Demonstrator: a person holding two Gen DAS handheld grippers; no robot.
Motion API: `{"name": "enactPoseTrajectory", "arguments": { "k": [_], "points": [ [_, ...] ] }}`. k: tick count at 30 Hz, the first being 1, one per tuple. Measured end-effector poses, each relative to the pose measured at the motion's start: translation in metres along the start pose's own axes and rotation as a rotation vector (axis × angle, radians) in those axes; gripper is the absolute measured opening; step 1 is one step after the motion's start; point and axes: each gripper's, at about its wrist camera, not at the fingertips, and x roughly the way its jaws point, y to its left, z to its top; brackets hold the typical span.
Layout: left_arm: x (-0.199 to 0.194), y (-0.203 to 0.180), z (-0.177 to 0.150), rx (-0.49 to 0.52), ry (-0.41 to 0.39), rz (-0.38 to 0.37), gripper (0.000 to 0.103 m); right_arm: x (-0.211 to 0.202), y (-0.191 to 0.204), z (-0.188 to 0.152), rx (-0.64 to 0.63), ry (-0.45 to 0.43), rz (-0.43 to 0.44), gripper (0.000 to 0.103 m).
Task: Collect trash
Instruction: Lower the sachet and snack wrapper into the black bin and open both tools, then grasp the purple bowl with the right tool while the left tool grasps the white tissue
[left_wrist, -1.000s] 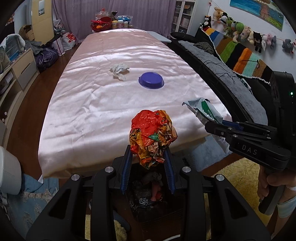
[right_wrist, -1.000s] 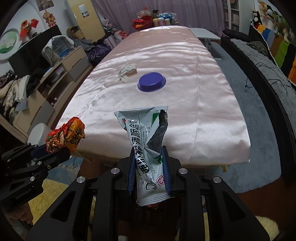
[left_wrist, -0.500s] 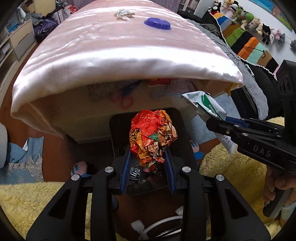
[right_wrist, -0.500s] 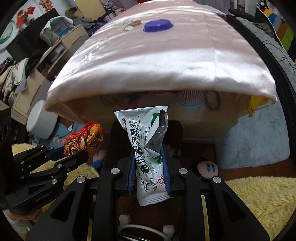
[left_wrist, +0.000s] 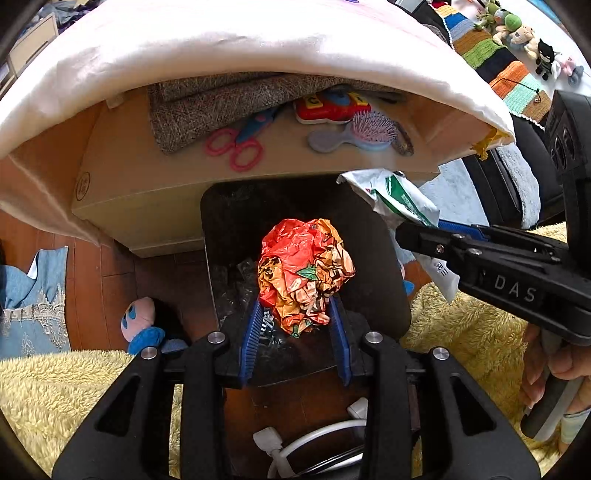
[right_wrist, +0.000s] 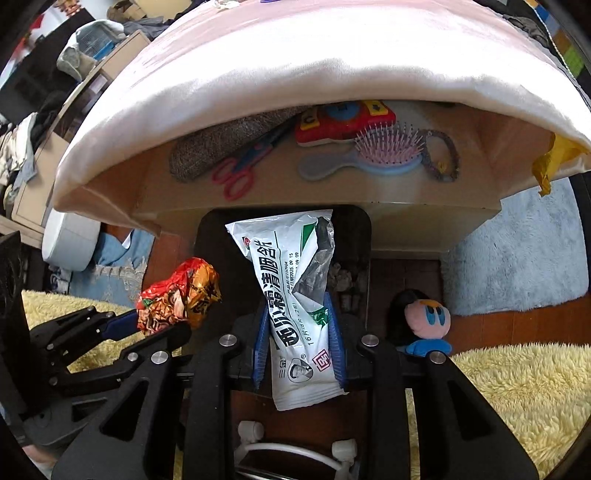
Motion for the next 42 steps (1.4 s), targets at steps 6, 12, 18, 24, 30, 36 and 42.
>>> {"name": "enactPoseTrajectory", "arguments": {
  "k": [6, 12, 18, 24, 30, 36, 42],
  "points": [
    [-0.003, -0.003, 0.003, 0.011, -0.003, 0.012, 0.037, -0.002, 0.001, 0.004, 0.001, -0.011, 0.005, 0.051],
    [-0.014, 0.001, 0.004, 0.007, -0.021, 0.043, 0.066, -0.022, -0.005, 0.009, 0.026, -0.063, -0.001, 0.063],
    [-0.039, 0.004, 0.01, -0.005, -0.065, 0.068, 0.095, -0.056, -0.009, 0.015, 0.042, -0.168, -0.047, 0.091],
    [-0.074, 0.003, 0.021, -0.004, -0.137, 0.066, 0.095, -0.086, -0.017, 0.025, 0.053, -0.24, -0.031, 0.094],
    [-0.104, 0.005, 0.043, 0.008, -0.186, 0.107, 0.095, -0.104, -0.023, 0.049, 0.049, -0.277, -0.04, 0.094],
    [-0.122, 0.019, 0.075, -0.022, -0.222, 0.141, 0.095, -0.115, -0.024, 0.079, 0.032, -0.302, -0.057, 0.094],
    [-0.135, 0.032, 0.116, -0.053, -0.244, 0.156, 0.095, -0.114, -0.022, 0.109, 0.01, -0.307, -0.064, 0.094]
  ]
}}
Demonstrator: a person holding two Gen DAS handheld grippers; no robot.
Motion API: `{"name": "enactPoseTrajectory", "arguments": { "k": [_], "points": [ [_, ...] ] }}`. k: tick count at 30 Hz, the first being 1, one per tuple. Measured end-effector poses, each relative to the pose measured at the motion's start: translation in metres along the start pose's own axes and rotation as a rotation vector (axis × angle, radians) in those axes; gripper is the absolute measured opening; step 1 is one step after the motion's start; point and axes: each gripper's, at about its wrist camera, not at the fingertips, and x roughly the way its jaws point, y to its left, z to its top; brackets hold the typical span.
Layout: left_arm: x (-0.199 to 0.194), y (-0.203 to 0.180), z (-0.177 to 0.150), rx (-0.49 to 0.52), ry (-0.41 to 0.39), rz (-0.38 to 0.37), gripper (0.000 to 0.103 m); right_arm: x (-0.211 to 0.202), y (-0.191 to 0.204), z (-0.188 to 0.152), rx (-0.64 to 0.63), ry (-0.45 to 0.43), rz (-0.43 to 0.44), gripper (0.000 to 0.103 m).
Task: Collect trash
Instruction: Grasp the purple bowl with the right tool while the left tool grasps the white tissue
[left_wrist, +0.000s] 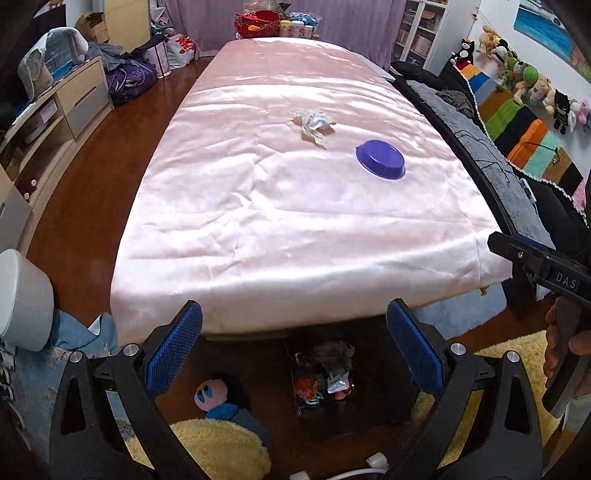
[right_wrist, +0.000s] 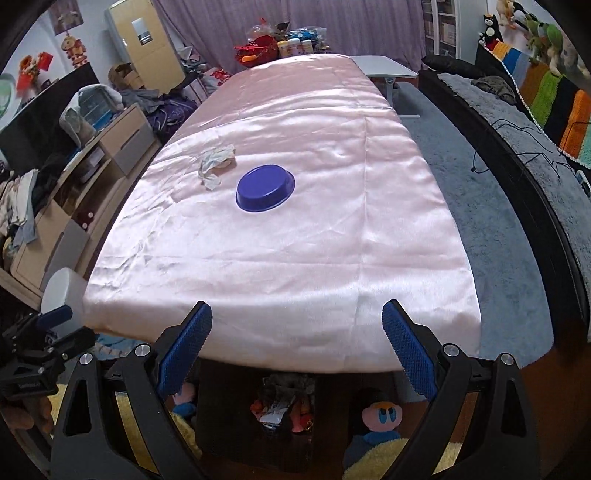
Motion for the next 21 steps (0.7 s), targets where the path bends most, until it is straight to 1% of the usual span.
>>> {"name": "enactPoseTrajectory", "arguments": {
  "k": [5, 8, 14, 18, 21],
  "points": [
    [0.013, 0.001, 0.032, 0.028, 0.0, 0.01, 0.095, 0.019, 0.008, 0.021, -0.025, 0.012, 0.013, 0.094],
    [0.024, 0.001, 0.052, 0.041, -0.002, 0.009, 0.095, 0.033, 0.014, 0.031, -0.045, 0.025, 0.007, 0.094],
    [0.046, 0.004, 0.09, 0.048, -0.018, 0.043, 0.095, 0.064, 0.026, 0.047, -0.082, 0.041, -0.001, 0.094],
    [0.061, 0.003, 0.112, 0.055, -0.015, 0.031, 0.095, 0.089, 0.03, 0.055, -0.082, 0.07, 0.022, 0.094],
    [0.072, 0.002, 0.126, 0.062, -0.007, 0.028, 0.095, 0.104, 0.033, 0.064, -0.09, 0.067, 0.002, 0.094]
  ]
}}
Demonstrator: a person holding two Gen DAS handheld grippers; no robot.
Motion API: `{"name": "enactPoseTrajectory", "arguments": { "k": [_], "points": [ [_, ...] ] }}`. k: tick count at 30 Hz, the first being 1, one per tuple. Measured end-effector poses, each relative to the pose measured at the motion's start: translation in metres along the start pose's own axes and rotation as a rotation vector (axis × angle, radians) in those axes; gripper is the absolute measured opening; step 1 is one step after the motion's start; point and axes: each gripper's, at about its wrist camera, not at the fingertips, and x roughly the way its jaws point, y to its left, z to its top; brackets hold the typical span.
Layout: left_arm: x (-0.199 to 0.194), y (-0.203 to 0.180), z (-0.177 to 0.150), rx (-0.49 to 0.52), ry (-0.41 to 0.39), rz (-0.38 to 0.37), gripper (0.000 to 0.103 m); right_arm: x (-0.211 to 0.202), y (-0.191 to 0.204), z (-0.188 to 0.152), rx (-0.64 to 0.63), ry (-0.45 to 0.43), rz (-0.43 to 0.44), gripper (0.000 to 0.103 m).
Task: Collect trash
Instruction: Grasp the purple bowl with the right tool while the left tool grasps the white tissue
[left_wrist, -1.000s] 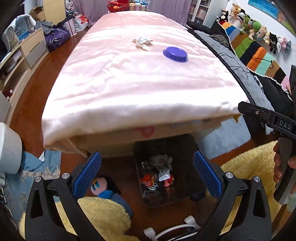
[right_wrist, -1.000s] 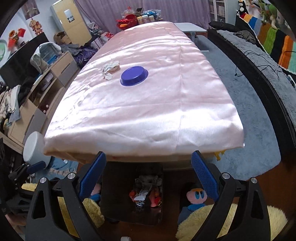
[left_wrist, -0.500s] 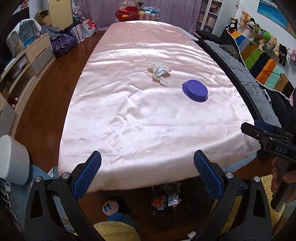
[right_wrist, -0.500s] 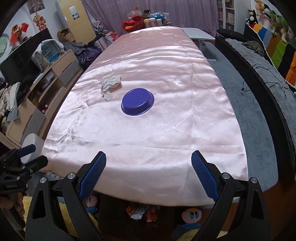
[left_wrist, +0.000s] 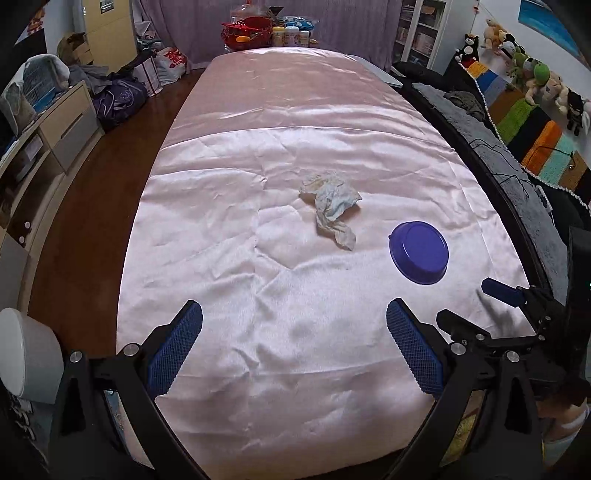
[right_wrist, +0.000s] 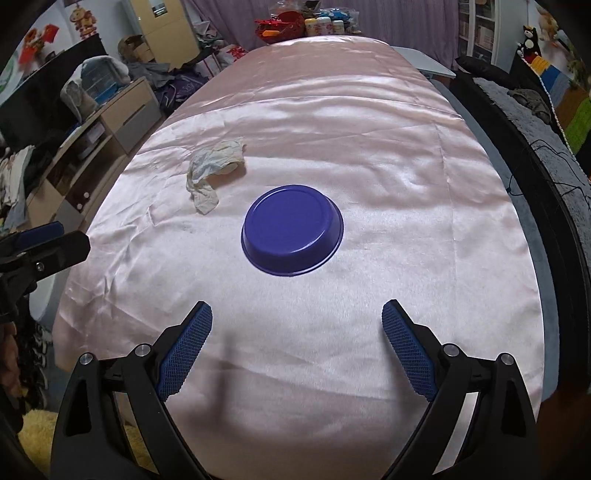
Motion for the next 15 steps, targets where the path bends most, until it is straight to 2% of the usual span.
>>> {"name": "enactPoseTrajectory", "arguments": {
  "k": [3, 11, 15],
  "points": [
    [0.01, 0.001, 0.011, 0.005, 0.005, 0.003, 0.095, 0.014, 0.001, 0.007, 0.0, 0.008, -0.008, 0.095],
    [0.037, 0.007, 0.038, 0.001, 0.022, 0.002, 0.095, 0.035, 0.018, 0.025, -0.093, -0.047, -0.103, 0.095],
    [0.048, 0.005, 0.046, 0.01, 0.028, -0.003, 0.095, 0.04, 0.019, 0.031, -0.111, -0.078, -0.103, 0.091]
  ]
}}
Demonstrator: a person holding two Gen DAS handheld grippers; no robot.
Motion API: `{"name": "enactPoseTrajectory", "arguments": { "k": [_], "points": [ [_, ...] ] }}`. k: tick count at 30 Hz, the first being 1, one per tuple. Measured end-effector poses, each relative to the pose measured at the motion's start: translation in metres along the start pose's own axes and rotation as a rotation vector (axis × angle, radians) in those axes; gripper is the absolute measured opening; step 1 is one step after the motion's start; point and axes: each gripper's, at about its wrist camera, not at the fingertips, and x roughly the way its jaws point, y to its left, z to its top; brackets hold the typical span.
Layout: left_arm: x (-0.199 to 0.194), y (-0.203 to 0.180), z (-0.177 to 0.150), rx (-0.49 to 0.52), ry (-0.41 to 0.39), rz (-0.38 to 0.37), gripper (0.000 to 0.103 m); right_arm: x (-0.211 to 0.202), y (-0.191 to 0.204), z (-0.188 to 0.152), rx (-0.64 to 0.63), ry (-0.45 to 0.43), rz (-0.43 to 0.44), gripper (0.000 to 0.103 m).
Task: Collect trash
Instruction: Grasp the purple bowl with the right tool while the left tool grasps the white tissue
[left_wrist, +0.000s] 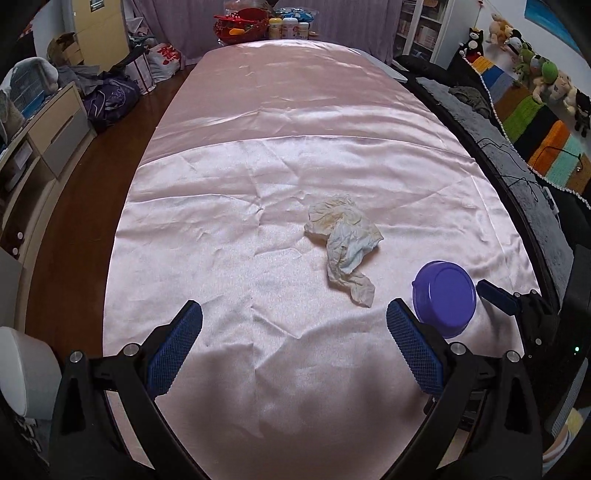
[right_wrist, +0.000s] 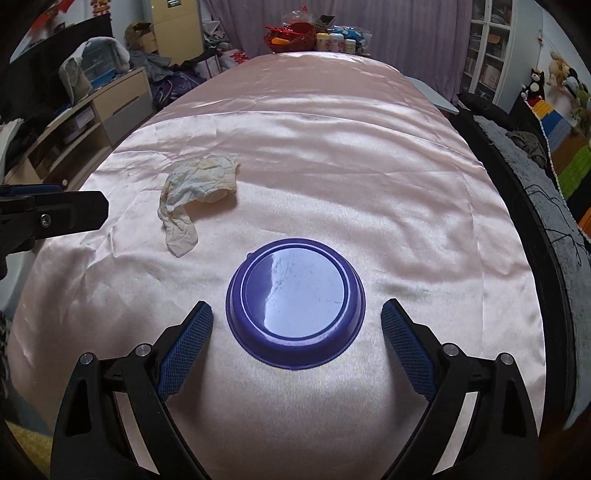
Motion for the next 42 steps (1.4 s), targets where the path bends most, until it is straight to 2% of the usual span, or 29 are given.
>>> {"name": "enactPoseTrajectory", "arguments": {
  "k": [4, 9, 15, 17, 21, 23, 25, 26, 28, 32, 38, 42],
  "points": [
    [0.011, -0.002, 0.006, 0.007, 0.007, -0.005, 0.095, 0.0, -0.002, 0.004, -0.01, -0.028, 0.014, 0.078],
    [0.025, -0.012, 0.012, 0.03, 0.014, -0.02, 0.095, -0.002, -0.008, 0.006, -0.01, -0.025, 0.022, 0.075],
    [0.045, -0.027, 0.022, 0.062, 0.019, -0.03, 0.094, -0.009, -0.038, 0.013, 0.069, -0.013, 0.028, 0.072],
    [0.053, -0.03, 0.027, 0.058, 0.019, -0.035, 0.089, -0.008, -0.044, 0.012, 0.074, -0.007, 0.017, 0.072],
    [0.07, -0.034, 0.036, 0.051, 0.036, -0.052, 0.062, -0.01, -0.052, 0.01, 0.094, -0.006, 0.023, 0.072],
    [0.072, -0.036, 0.037, 0.062, 0.021, -0.042, 0.056, -0.012, -0.055, 0.01, 0.098, -0.01, 0.029, 0.072],
    [0.071, -0.038, 0.036, 0.068, 0.014, -0.043, 0.037, -0.015, -0.056, 0.011, 0.106, -0.015, 0.038, 0.072],
    [0.07, -0.037, 0.036, 0.068, 0.012, -0.045, 0.032, -0.016, -0.057, 0.011, 0.108, -0.016, 0.04, 0.072],
    [0.068, -0.036, 0.034, 0.065, 0.018, -0.05, 0.015, -0.018, -0.056, 0.011, 0.105, -0.016, 0.041, 0.072],
    [0.056, -0.034, 0.027, 0.064, 0.011, -0.052, 0.008, -0.026, -0.054, 0.006, 0.105, -0.017, 0.051, 0.072],
    [0.014, -0.038, 0.003, 0.062, -0.017, -0.065, 0.007, -0.058, -0.048, -0.002, 0.1, -0.039, 0.059, 0.072],
    [-0.026, -0.044, -0.024, 0.064, -0.046, -0.077, 0.007, -0.087, -0.044, -0.01, 0.092, -0.061, 0.061, 0.072]
  ]
}}
